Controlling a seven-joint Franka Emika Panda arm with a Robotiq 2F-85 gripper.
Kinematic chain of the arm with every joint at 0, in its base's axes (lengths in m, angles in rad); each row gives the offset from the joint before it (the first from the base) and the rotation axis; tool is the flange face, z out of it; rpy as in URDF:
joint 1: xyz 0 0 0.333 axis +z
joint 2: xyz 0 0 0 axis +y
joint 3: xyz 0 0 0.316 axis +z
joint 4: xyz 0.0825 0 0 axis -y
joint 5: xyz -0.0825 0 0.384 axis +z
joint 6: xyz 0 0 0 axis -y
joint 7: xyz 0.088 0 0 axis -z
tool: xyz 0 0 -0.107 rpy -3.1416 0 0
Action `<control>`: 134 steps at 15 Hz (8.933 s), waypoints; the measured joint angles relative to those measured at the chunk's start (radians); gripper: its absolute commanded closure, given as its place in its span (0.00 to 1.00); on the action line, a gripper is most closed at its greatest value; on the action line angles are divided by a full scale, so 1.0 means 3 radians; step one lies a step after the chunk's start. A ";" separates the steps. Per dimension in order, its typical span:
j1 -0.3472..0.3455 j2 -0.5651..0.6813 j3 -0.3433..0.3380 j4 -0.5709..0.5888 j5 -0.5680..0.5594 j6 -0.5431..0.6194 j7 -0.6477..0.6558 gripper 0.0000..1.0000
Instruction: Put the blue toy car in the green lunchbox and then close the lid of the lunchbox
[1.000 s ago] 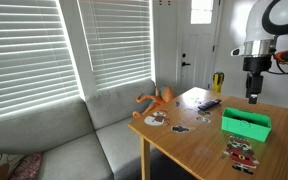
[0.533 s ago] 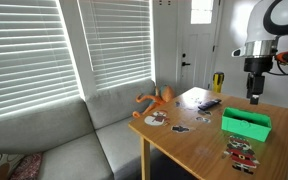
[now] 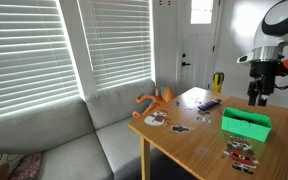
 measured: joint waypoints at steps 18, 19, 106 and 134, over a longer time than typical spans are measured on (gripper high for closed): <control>-0.0507 0.0918 -0.0143 0.0571 0.0492 -0.0827 -0.0735 0.00; -0.0525 0.0978 -0.0137 0.0607 0.0518 -0.0874 -0.0725 0.00; -0.0178 0.0617 0.0649 0.0949 0.0446 -0.1124 0.0730 0.00; 0.0266 0.0229 0.1032 0.0799 0.0067 -0.0848 0.0939 0.00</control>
